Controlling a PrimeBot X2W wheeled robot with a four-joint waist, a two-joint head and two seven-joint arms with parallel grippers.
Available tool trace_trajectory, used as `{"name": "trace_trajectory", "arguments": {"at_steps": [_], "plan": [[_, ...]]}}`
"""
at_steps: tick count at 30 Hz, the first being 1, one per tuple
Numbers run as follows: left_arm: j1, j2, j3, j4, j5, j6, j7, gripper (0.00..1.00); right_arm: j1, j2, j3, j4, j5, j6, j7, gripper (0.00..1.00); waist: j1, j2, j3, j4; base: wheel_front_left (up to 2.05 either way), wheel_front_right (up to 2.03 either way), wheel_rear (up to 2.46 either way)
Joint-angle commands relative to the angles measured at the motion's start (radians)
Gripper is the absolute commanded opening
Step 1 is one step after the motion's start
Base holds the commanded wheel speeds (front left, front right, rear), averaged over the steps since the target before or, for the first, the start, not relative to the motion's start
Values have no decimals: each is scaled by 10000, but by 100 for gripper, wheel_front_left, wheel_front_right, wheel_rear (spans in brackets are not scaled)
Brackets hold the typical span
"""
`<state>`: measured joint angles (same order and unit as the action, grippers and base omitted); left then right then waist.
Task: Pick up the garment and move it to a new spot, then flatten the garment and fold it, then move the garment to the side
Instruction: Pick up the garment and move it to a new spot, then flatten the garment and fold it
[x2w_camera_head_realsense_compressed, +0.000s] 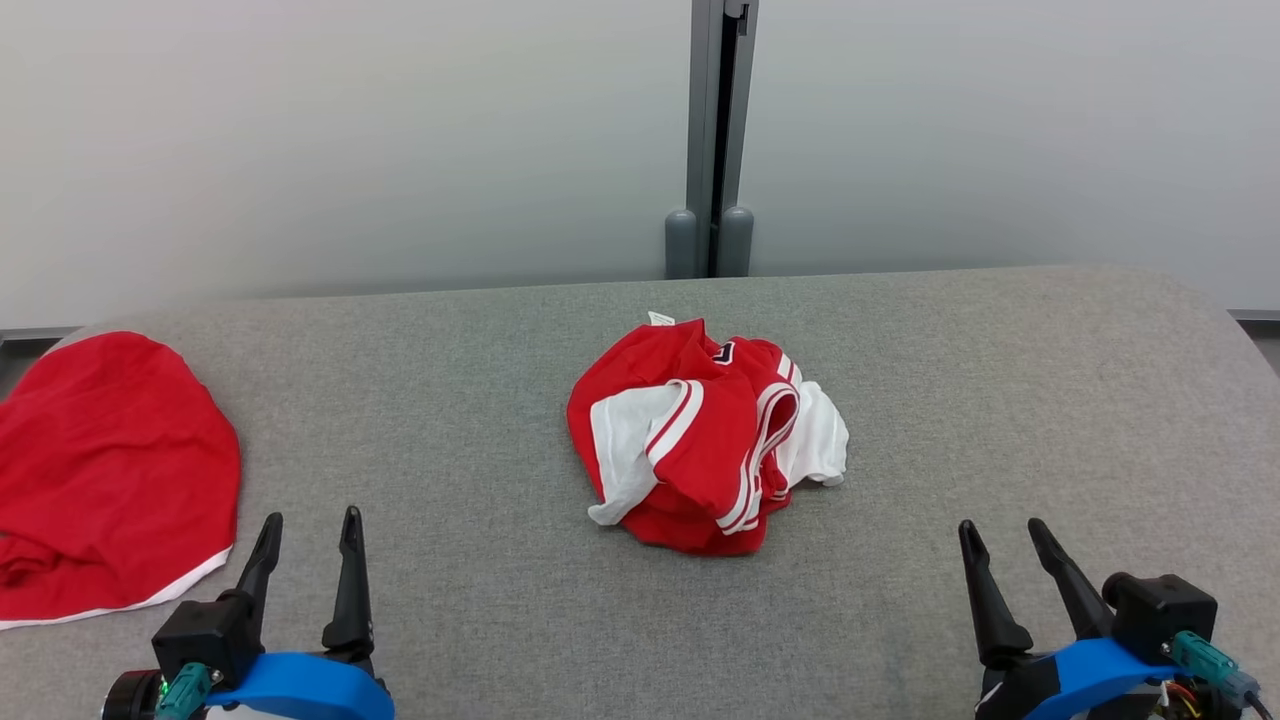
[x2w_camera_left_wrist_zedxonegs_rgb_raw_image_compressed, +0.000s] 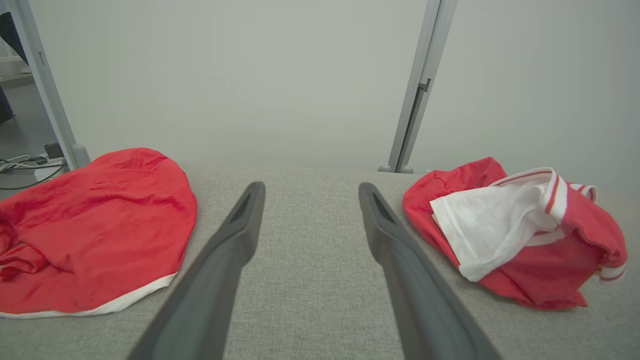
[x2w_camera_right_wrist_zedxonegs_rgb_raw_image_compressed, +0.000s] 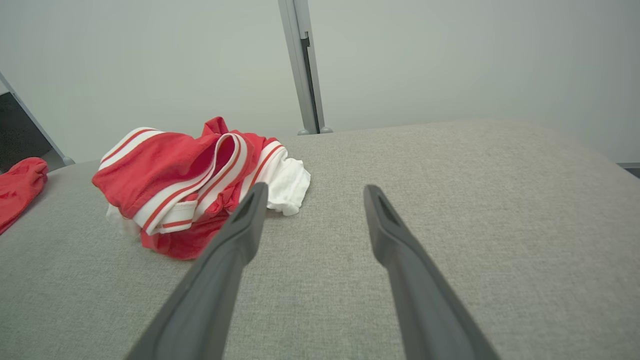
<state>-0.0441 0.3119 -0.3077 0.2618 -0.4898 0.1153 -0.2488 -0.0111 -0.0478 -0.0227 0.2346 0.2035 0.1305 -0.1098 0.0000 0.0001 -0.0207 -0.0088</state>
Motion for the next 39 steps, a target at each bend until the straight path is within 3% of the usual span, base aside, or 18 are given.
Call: {"name": "trace_trajectory", "arguments": {"at_steps": [1, 11, 17, 22, 28, 36, 39], "plan": [[73, 26, -29, -35, -30, 46, 7, 100, 82, -47, -4, 0, -8, 5, -1, 100, 0, -1, 3, -3, 0, 0, 0], [92, 90, -21, -96, -130, 73, 56, 100, -110, -45, 113, 13, 55, 5, 133, 100, 0, -1, 79, 43, 0, 0, 0], [-166, 118, -27, -152, -177, 72, 137, 100, -1475, -49, 831, 359, 209, 5, 1049, 100, 0, -1, 386, 61, 0, 0, 0], [-500, 84, -98, -235, -131, 1, 142, 100, -3431, -50, 1194, 1993, 493, 5, 1704, 100, 0, -1, 906, 216, 0, 0, 0], [-1107, -64, -271, -108, -97, -206, 119, 100, -5257, -44, 1429, 4234, 627, 5, 1541, 100, 0, -1, 1429, 722, 0, 0, 0], [-1580, -229, -451, -1, -18, -344, 39, 100, -6600, -49, 944, 6571, -452, 5, 1307, 100, 0, -1, 1845, 1131, 0, 0, 0], [-1693, -274, -475, 8, -18, -366, -2, 100, -6860, -46, 967, 7199, -363, 5, 1303, 100, 0, -1, 1923, 1222, 0, 0, 0]]}}
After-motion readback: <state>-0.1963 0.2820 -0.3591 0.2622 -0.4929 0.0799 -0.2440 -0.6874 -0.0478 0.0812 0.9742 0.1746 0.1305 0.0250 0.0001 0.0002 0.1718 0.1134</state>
